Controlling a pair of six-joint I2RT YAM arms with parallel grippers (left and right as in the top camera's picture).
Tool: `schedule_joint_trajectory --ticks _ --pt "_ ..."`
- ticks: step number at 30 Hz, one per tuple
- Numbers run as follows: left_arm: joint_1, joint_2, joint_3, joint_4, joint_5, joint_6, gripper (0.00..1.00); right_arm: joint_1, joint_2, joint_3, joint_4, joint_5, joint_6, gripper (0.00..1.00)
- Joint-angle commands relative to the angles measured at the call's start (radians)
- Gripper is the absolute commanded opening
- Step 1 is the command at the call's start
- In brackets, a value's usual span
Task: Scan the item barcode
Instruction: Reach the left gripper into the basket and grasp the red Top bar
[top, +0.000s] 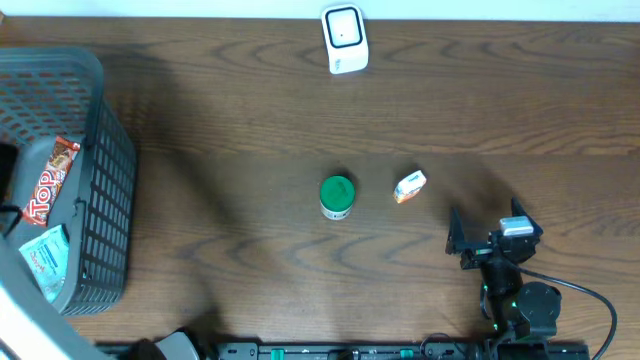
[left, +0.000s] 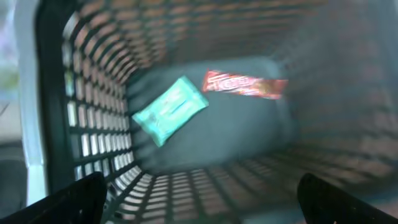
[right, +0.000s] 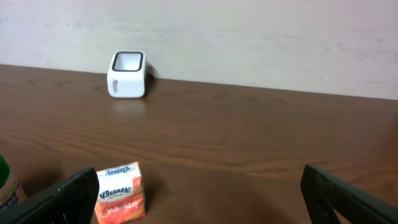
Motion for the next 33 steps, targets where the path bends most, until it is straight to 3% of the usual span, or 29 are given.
schedule_joint_trajectory --ticks 1,6,11,17,24,33 --pt "0.079 0.048 -0.138 0.023 0.035 -0.097 0.98 -0.006 -0.002 -0.001 -0.004 0.005 0.014 0.99" --pt "0.088 0.144 -0.29 0.134 0.035 -0.061 0.99 -0.006 -0.002 -0.001 -0.004 0.005 0.014 0.99" --pt "0.088 0.254 -0.352 0.254 0.035 0.068 0.99 -0.006 -0.002 -0.001 -0.004 0.005 0.014 0.99" --pt "0.088 0.352 -0.354 0.37 0.035 0.213 0.98 -0.006 -0.002 -0.001 -0.004 0.005 0.014 0.99" --pt "0.088 0.439 -0.354 0.504 0.054 0.512 0.98 -0.006 -0.002 -0.001 -0.004 0.005 0.014 0.99" --pt "0.088 0.589 -0.354 0.613 0.098 0.654 0.98 -0.006 -0.002 -0.001 -0.004 0.005 0.014 0.99"
